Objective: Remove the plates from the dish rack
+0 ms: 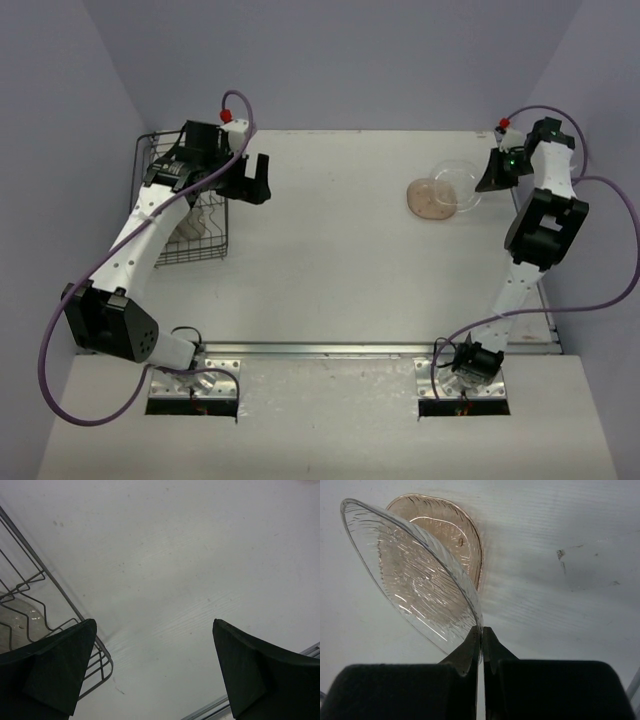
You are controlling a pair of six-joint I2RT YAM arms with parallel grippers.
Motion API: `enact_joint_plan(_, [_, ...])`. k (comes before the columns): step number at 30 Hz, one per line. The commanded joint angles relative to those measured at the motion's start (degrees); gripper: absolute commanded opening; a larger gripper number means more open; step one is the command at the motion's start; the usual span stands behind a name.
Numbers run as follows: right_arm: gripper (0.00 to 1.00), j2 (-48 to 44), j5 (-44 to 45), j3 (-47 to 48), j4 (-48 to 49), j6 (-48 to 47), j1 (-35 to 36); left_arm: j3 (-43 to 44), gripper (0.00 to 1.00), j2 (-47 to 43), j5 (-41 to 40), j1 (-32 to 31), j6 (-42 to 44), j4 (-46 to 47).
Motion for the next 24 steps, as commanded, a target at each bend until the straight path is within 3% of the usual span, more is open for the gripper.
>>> enact_joint_plan(1, [0.01,2.73,-4.24,5.12,-2.27,-0.44,0.77,-0.91,1.0,-1.34,-0.3,-0.31,-0.57,2.6])
enact_joint_plan(10, [0.03,5.27,-5.01,3.47,-0.36,2.72,2.83,-1.63,1.0,-1.75,-0.13,-0.31,-0.24,2.61])
enact_joint_plan(20, [0.07,9.2,-2.33,8.13,-1.27,2.96,5.16,-2.69,1.0,-2.9,0.35,-0.31,0.02,2.6])
enact_joint_plan(24, [0.29,9.15,-0.8,8.18,-0.87,3.18,5.67,-2.54,1.0,-3.01,-0.14,-0.31,-0.03,2.55])
